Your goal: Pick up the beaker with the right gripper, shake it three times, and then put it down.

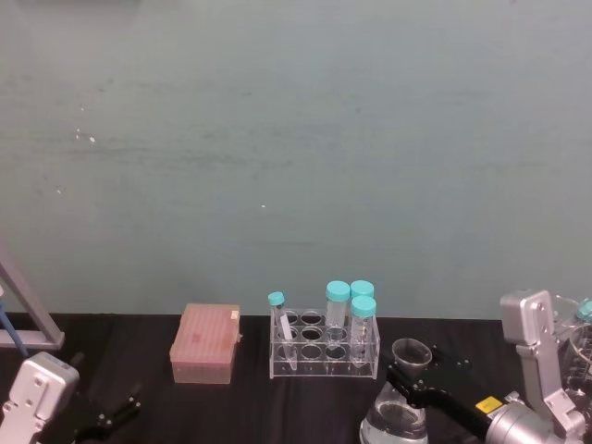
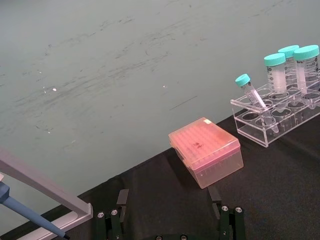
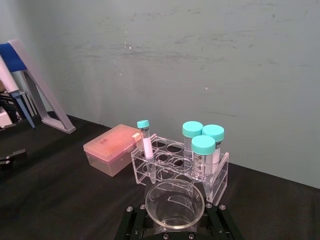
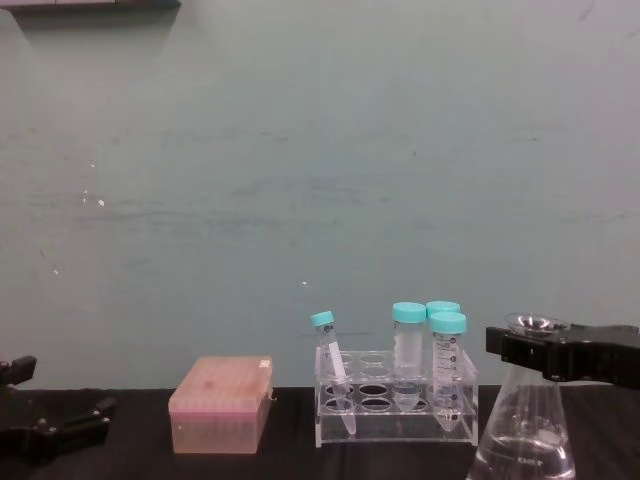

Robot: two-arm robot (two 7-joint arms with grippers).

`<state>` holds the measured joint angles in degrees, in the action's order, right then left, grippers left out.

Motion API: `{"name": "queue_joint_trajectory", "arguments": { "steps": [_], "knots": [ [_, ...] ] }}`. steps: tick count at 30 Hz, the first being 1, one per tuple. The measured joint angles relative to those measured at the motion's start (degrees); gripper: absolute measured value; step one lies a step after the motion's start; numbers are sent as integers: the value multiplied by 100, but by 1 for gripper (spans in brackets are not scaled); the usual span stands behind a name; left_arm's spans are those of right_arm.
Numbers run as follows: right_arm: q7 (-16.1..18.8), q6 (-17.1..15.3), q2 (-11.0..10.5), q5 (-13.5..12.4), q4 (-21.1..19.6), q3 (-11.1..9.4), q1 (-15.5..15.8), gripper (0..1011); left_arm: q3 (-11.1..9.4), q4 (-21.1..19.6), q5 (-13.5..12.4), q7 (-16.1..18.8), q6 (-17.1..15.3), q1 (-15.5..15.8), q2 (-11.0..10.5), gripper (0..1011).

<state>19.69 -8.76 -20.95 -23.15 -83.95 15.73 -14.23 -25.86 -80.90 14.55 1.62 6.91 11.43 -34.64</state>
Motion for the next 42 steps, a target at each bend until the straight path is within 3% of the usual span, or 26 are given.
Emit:
{"name": "queue_joint_trajectory", "arguments": {
  "steps": [42],
  "knots": [
    [-86, -46, 107, -1, 311, 175, -244, 476, 0, 0, 0, 0, 0, 0, 0, 1000]
  ]
}}
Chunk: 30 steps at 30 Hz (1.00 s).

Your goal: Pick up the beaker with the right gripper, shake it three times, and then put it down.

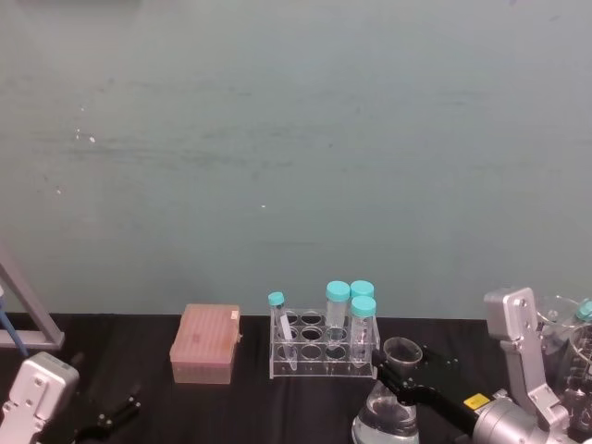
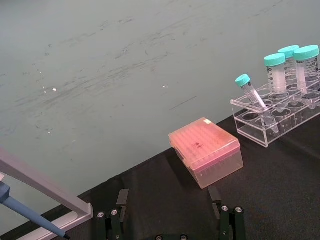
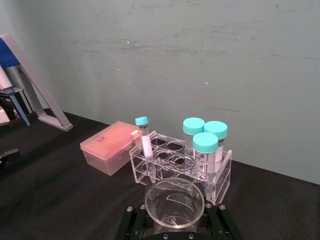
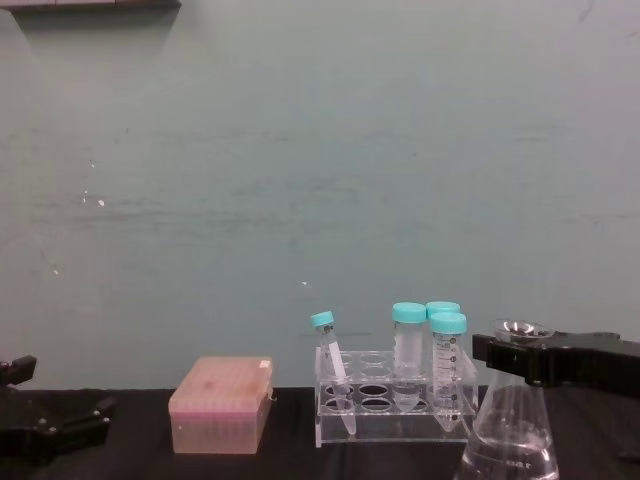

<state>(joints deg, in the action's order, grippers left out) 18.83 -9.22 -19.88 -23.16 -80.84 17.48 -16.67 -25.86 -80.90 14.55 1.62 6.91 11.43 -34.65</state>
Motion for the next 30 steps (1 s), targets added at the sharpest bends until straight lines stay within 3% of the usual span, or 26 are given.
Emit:
{"name": "queue_joint_trajectory", "arguments": {
  "steps": [30],
  "knots": [
    [-1, -39, 7, -3, 15, -4, -4, 473, 0, 0, 0, 0, 0, 0, 0, 1000]
  ]
}}
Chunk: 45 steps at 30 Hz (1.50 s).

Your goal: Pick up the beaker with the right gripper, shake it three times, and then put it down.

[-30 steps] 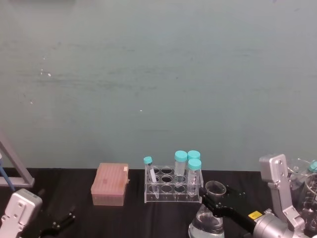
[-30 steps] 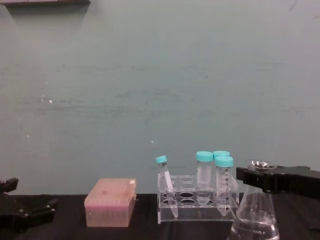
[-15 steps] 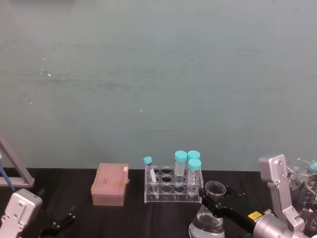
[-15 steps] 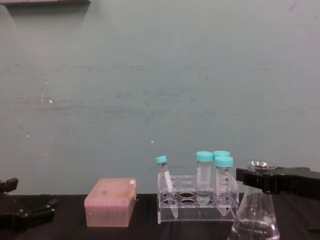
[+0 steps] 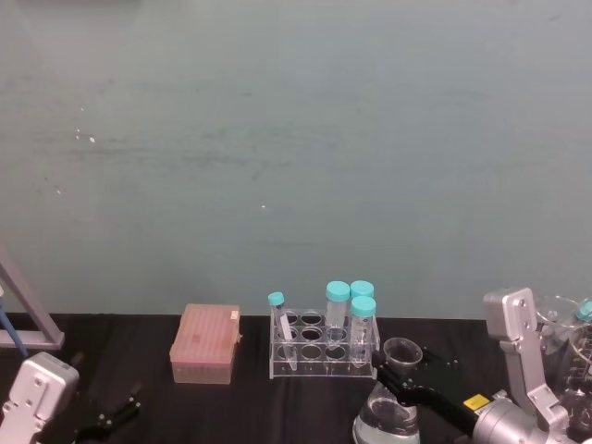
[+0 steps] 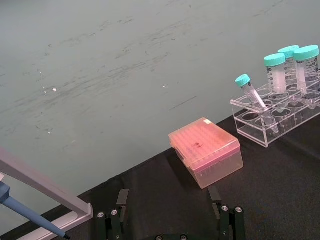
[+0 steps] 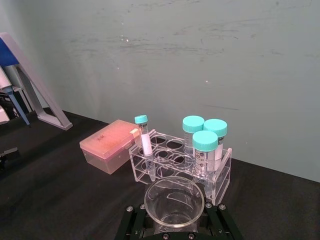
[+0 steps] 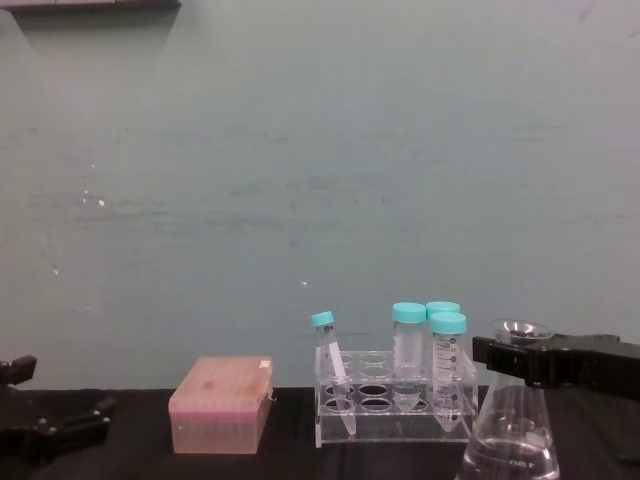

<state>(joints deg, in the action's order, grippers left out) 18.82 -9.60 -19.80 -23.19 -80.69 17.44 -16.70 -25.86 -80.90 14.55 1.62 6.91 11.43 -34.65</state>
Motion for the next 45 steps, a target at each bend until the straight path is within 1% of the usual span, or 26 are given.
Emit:
{"name": "queue_joint_trajectory", "arguments": {
  "steps": [16, 45],
  "knots": [
    [1, 65, -20, 24, -30, -3, 30, 473, 0, 0, 0, 0, 0, 0, 0, 1000],
    [-28, 41, 7, 40, -64, -15, 29, 473, 0, 0, 0, 0, 0, 0, 0, 1000]
  ]
}}
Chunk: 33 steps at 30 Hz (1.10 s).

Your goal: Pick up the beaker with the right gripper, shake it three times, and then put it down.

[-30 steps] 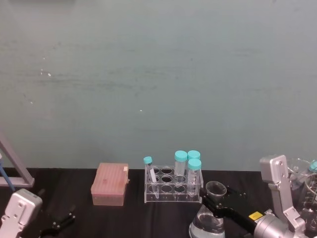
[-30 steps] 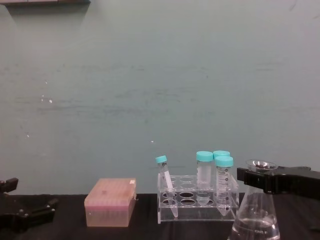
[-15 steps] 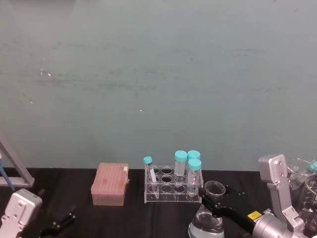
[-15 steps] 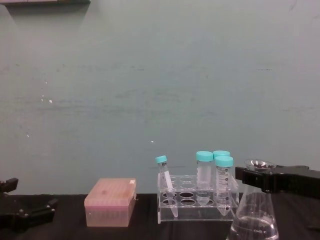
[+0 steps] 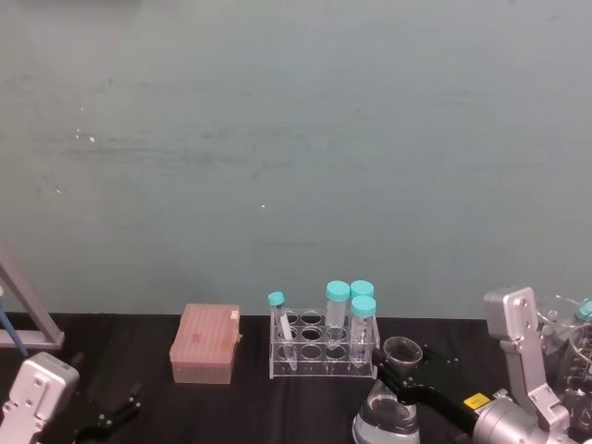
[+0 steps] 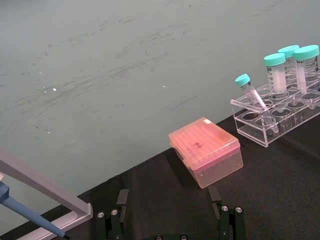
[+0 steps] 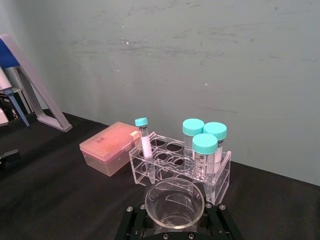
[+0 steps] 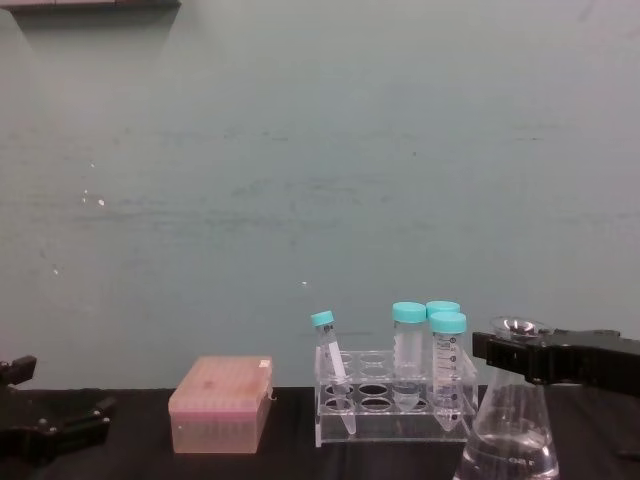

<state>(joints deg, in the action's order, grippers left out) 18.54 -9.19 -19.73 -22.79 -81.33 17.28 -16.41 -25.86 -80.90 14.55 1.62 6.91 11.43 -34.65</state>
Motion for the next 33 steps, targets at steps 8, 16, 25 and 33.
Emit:
{"name": "queue_joint_trajectory", "arguments": {
  "steps": [8, 16, 25, 33],
  "knots": [
    [1, -9, -14, -7, -24, -15, 15, 473, 0, 0, 0, 0, 0, 0, 0, 1000],
    [1, -15, -18, -16, -44, -21, 37, 473, 0, 0, 0, 0, 0, 0, 0, 1000],
    [2, -15, -27, -26, -47, -18, 46, 473, 0, 0, 0, 0, 0, 0, 0, 1000],
    [5, -12, -28, -25, -46, -10, 46, 473, 0, 0, 0, 0, 0, 0, 0, 1000]
  ]
}}
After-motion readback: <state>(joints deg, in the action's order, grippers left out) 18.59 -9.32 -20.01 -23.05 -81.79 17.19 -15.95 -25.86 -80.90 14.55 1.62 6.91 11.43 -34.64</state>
